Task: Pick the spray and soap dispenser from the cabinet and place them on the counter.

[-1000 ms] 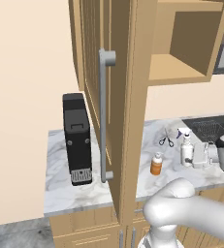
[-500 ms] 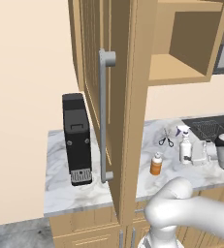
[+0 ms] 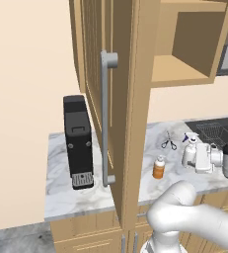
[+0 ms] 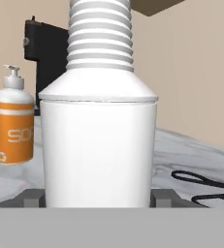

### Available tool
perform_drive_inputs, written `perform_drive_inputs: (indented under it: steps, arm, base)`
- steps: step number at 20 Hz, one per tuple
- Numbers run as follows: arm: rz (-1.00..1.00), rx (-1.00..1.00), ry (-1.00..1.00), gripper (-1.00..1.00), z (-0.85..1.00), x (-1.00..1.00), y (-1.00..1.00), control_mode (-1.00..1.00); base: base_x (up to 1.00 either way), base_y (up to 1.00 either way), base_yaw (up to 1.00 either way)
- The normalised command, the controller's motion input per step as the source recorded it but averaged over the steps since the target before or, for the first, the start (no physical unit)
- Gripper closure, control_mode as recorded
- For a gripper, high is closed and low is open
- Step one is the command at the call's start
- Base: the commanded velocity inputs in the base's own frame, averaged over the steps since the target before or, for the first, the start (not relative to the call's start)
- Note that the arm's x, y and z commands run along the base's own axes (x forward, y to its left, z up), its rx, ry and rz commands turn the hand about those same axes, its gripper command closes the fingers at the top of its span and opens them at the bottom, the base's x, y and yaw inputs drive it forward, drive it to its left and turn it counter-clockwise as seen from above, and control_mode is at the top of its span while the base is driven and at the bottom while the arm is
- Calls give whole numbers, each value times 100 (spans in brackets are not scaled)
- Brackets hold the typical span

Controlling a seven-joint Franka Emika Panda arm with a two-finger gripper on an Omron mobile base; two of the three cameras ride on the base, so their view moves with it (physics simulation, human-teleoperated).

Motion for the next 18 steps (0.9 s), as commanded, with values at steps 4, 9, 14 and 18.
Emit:
perform_drive_inputs:
  steps: [4,9,14,18]
  arm:
    - [1,0,-6,100,-26,0,3,-100]
    - [0,0,2,100,-15,2,1,-100]
    - [0,0,9,100,-16,1,4,-100]
    - [0,1,4,-100,-19,0,2,-100]
  base:
    - [0,0,0]
    - [0,0,0]
    - [0,0,0]
    - [0,0,0]
